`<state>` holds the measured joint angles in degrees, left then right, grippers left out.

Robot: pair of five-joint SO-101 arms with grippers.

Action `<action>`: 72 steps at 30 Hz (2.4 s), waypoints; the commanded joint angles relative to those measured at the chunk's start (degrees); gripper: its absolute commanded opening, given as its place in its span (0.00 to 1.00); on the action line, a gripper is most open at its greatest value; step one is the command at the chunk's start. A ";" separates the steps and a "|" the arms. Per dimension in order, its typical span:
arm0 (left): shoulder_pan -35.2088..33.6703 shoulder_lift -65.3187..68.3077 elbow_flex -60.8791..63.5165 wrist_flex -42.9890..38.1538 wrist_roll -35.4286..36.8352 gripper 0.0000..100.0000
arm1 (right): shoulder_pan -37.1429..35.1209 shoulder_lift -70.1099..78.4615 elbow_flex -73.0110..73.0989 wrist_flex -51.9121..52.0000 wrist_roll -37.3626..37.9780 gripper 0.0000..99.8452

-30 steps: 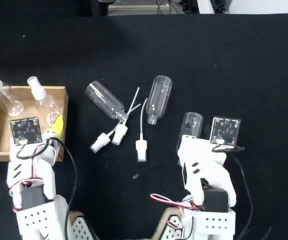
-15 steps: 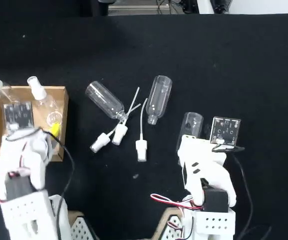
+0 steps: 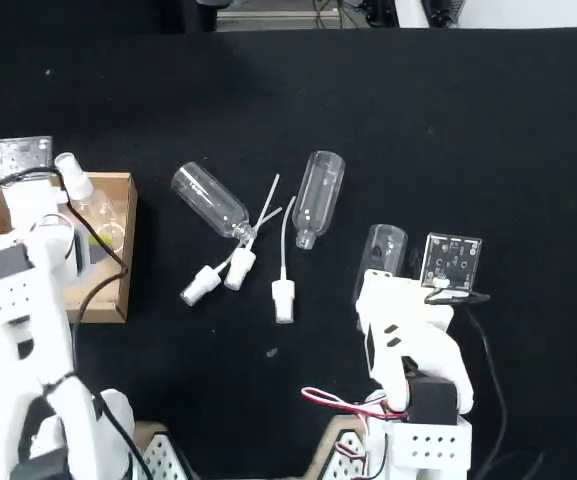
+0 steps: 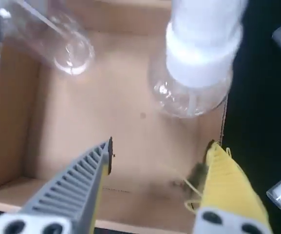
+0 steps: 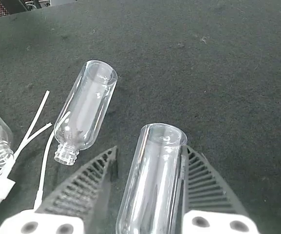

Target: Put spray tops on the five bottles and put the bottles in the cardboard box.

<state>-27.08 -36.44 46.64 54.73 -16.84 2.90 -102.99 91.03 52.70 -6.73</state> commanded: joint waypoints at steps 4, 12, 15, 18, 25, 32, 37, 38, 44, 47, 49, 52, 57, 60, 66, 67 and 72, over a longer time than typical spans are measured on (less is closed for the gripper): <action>-0.31 5.10 -4.79 -0.44 -0.88 0.29 | -0.09 -5.49 -0.48 0.09 0.18 0.17; -0.31 7.47 -5.85 0.09 -0.97 0.17 | -0.09 -5.49 -0.48 0.09 0.18 0.17; -0.13 7.47 -5.58 0.18 -0.97 0.10 | -0.09 -5.49 -0.48 0.09 0.18 0.17; -0.04 7.82 -6.02 1.58 -0.97 0.11 | -0.09 -5.49 -0.48 0.09 0.18 0.17; 2.42 8.09 -4.26 -1.32 -0.53 0.11 | -0.09 -5.49 -0.48 0.09 0.18 0.17; 2.77 8.09 -1.71 -5.63 -0.70 0.11 | -0.09 -5.49 -0.48 0.09 0.18 0.17; 2.68 8.09 1.10 -9.58 -0.88 0.11 | -0.09 -5.49 -0.48 0.09 0.18 0.17; 2.68 8.09 1.36 -10.37 -0.88 0.11 | -0.09 -5.49 -0.48 0.09 0.18 0.17; 2.95 8.18 1.45 -11.78 -0.53 0.11 | -0.09 -5.49 -0.48 0.09 0.18 0.17; 3.03 8.18 1.19 -11.87 -0.53 0.11 | -0.09 -5.49 -0.48 0.09 0.18 0.17; 3.03 8.26 1.19 -11.87 -0.70 0.11 | -0.09 -5.49 -0.48 0.09 0.18 0.17; 3.03 8.26 1.19 -11.87 -0.79 0.11 | -0.09 -5.49 -0.48 0.09 0.18 0.17; 3.12 8.26 1.36 -11.87 -0.79 0.11 | -0.09 -5.49 -0.48 0.09 0.18 0.17; 3.21 8.26 1.45 -11.87 -0.79 0.11 | -0.09 -5.49 -0.48 0.09 0.18 0.17; 6.46 8.26 1.36 -11.87 -0.44 0.11 | -0.09 -5.49 -0.48 0.09 0.18 0.17; 6.73 8.26 1.19 -11.87 -0.44 0.11 | -0.09 -5.49 -0.48 0.09 0.18 0.17; 6.37 10.37 1.63 -14.59 -0.44 0.11 | -0.09 -5.49 -0.48 0.09 0.18 0.17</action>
<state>-21.27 -27.82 49.19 43.12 -17.63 2.90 -102.99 91.03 52.70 -6.73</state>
